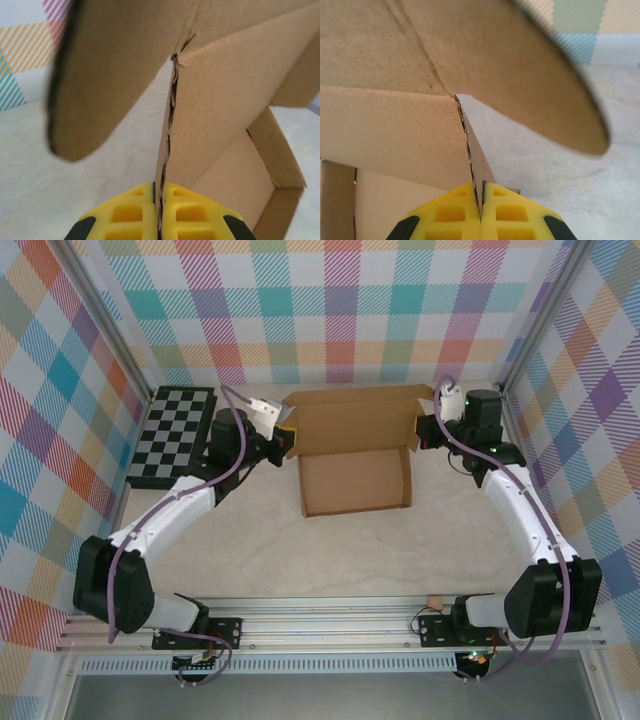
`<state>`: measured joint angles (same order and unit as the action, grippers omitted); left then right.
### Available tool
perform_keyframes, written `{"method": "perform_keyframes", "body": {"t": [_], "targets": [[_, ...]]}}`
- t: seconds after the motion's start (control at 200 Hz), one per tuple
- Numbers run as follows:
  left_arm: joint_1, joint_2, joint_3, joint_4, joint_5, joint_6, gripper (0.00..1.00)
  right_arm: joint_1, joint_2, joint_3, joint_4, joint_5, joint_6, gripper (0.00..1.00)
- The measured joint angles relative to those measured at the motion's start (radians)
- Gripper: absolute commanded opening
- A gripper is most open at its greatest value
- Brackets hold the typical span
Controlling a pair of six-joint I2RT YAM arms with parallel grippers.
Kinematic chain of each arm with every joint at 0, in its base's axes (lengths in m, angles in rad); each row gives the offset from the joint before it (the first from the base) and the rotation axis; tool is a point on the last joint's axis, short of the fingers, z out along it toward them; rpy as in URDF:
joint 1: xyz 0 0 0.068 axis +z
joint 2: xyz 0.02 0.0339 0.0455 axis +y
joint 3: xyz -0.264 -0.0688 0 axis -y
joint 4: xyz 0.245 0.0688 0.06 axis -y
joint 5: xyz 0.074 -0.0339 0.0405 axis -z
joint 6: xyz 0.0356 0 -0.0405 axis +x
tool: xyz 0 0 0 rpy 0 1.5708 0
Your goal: Fold the paper box
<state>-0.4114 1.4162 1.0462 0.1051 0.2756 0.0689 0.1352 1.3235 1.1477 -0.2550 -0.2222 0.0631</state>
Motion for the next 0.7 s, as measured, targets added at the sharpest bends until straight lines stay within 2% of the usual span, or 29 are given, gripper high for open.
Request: {"method": "perform_keyframes", "body": {"t": [0.145, 0.365, 0.57, 0.7], "targets": [[-0.012, 0.102, 0.018, 0.063, -0.161, -0.101, 0.00, 0.068, 0.068, -0.042, 0.109, 0.106, 0.099, 0.00], [-0.047, 0.193, 0.041, 0.142, -0.359, -0.208, 0.00, 0.127, 0.119, -0.086, 0.251, 0.194, 0.106, 0.00], [-0.114, 0.195, -0.046, 0.269, -0.484, -0.263, 0.00, 0.154, 0.090, -0.228, 0.367, 0.272, 0.105, 0.00], [-0.155, 0.195, -0.147, 0.338, -0.522, -0.263, 0.00, 0.169, 0.049, -0.334, 0.421, 0.310, 0.106, 0.00]]}}
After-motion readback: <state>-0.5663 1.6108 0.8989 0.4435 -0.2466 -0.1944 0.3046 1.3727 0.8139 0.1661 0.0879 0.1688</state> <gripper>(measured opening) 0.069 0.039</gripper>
